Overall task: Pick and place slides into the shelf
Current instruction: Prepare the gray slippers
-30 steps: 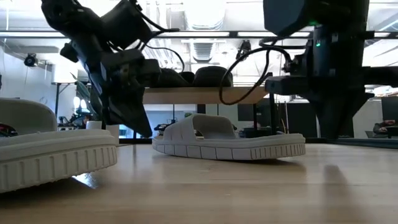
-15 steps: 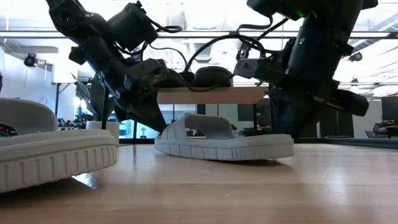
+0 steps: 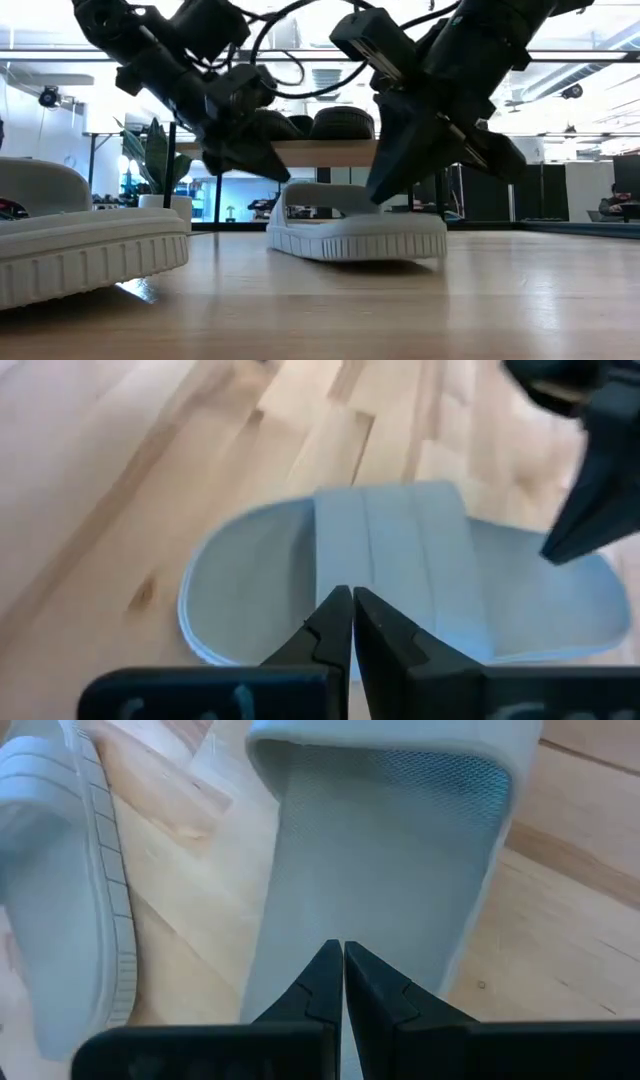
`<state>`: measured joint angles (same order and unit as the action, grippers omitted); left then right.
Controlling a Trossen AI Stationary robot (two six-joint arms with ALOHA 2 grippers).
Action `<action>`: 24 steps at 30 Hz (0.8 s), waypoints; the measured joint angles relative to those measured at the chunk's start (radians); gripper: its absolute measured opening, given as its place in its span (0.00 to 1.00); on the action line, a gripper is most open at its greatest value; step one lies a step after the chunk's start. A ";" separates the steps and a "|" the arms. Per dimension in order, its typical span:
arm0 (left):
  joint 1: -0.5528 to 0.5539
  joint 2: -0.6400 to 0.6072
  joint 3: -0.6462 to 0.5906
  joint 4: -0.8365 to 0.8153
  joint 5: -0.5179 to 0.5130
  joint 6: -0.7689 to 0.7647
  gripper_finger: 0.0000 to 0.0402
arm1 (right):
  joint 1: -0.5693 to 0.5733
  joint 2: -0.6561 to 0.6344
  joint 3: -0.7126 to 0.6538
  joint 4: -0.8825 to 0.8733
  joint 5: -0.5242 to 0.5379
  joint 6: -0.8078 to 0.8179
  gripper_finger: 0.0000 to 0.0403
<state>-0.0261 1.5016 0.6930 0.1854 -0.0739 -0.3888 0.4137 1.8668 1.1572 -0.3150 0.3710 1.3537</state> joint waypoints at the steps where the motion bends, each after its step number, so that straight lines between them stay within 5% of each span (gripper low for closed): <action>1: 0.000 -0.008 0.000 0.001 0.001 0.007 0.00 | 0.000 0.000 0.000 -0.001 0.000 0.000 0.02; 13: -0.023 -0.127 -0.062 -0.206 0.000 -0.023 0.00 | 0.069 0.000 0.000 -0.180 0.041 0.137 0.02; 24: -0.021 0.093 -0.012 -0.084 0.020 -0.047 0.00 | 0.072 0.001 0.000 -0.206 0.005 0.173 0.02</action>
<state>-0.0468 1.5949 0.6809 0.1018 -0.0536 -0.4358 0.4862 1.8675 1.1568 -0.5210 0.3761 1.5263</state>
